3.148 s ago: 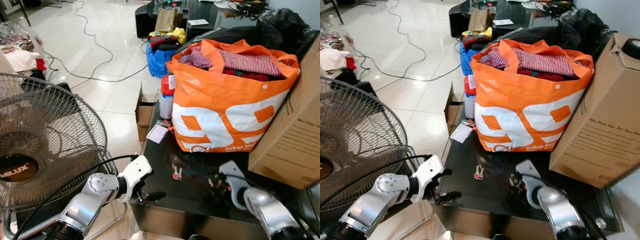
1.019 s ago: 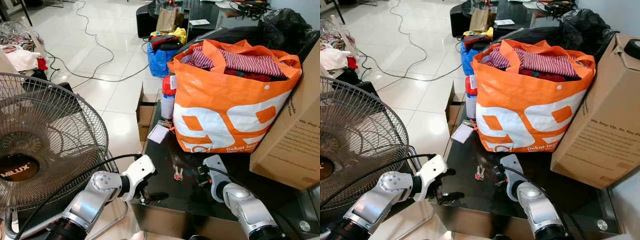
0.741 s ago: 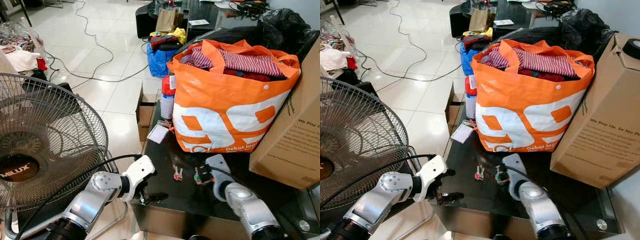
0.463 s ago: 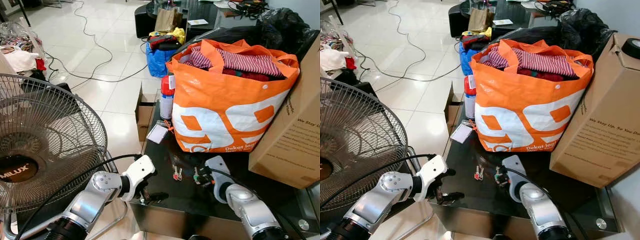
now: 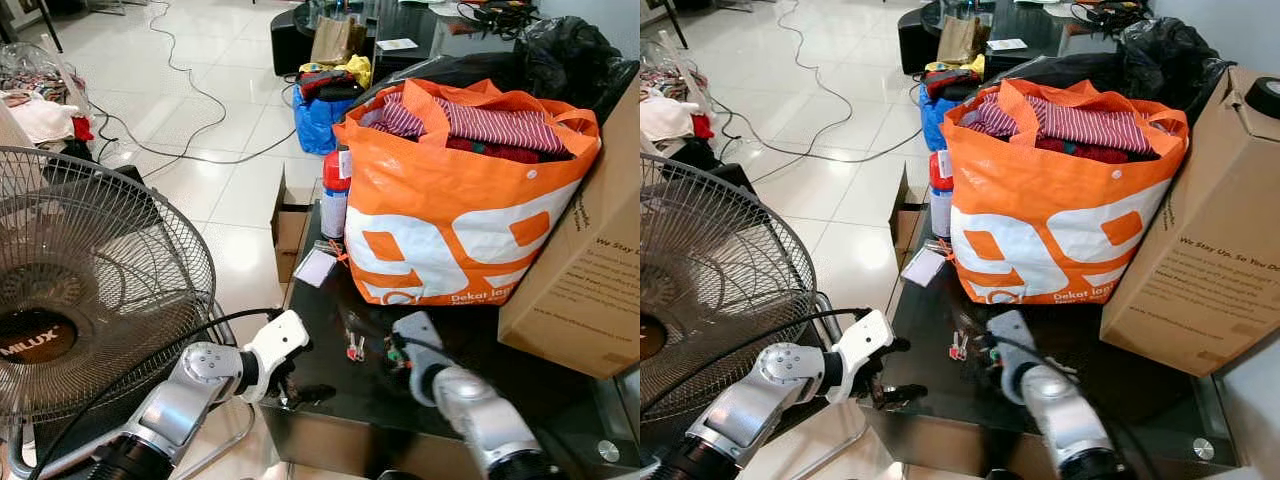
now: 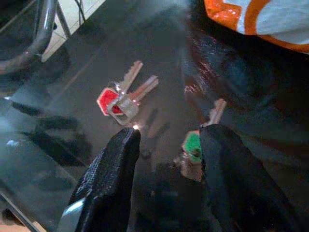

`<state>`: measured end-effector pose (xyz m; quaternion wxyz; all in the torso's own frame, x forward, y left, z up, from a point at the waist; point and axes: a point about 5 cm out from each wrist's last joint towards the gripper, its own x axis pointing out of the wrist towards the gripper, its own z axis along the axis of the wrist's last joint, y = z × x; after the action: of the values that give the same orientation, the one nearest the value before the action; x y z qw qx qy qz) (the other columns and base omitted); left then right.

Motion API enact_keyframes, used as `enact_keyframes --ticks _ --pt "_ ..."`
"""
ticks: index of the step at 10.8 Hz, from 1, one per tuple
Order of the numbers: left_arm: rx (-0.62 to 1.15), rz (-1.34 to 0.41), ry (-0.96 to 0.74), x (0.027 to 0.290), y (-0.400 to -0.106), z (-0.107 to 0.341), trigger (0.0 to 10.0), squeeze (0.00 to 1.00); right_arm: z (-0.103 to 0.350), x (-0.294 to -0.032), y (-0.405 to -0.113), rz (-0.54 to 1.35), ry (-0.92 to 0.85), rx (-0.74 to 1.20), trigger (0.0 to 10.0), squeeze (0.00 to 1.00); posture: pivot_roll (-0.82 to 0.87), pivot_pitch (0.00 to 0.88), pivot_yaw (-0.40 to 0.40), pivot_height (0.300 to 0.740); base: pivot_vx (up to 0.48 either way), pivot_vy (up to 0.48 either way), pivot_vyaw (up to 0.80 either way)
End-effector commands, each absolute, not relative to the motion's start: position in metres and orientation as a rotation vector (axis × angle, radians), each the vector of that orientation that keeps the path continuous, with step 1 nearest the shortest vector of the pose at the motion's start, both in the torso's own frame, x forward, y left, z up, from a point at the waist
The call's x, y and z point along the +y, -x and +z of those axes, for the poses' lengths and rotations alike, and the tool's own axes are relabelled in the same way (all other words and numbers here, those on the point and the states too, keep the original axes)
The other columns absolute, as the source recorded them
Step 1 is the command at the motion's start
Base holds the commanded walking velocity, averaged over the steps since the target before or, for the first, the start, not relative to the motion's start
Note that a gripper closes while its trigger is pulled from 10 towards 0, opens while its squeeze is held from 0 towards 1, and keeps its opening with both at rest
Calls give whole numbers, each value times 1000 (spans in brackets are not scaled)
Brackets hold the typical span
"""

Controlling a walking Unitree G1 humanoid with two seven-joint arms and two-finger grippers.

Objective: Hang keys on a hook

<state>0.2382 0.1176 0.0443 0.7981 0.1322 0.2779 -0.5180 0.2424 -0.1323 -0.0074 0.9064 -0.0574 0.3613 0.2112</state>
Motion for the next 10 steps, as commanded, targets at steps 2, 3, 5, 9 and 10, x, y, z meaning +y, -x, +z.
enact_keyframes --ticks 2,3,5,9,10 --pt "600 -1121 -299 119 -237 46 10000 0 -12 -137 -244 377 115 777 10000 0 -183 0 0 740 0 0 0" --pt "602 -1121 -299 120 -237 46 10000 0 -14 -137 -244 370 116 784 10000 0 -181 0 0 740 0 0 0" --pt "605 -1122 -301 120 -237 46 10000 0 -19 -141 -243 319 148 821 10000 0 -178 0 -2 740 0 0 0" --pt "608 -1124 -301 120 -237 46 10000 0 -22 -140 -242 316 129 835 3922 0 -177 0 -2 740 0 0 0" --pt "608 -1124 -301 121 -237 46 10000 0 -22 -140 -242 313 121 836 1647 0 -177 0 -2 740 0 0 0"
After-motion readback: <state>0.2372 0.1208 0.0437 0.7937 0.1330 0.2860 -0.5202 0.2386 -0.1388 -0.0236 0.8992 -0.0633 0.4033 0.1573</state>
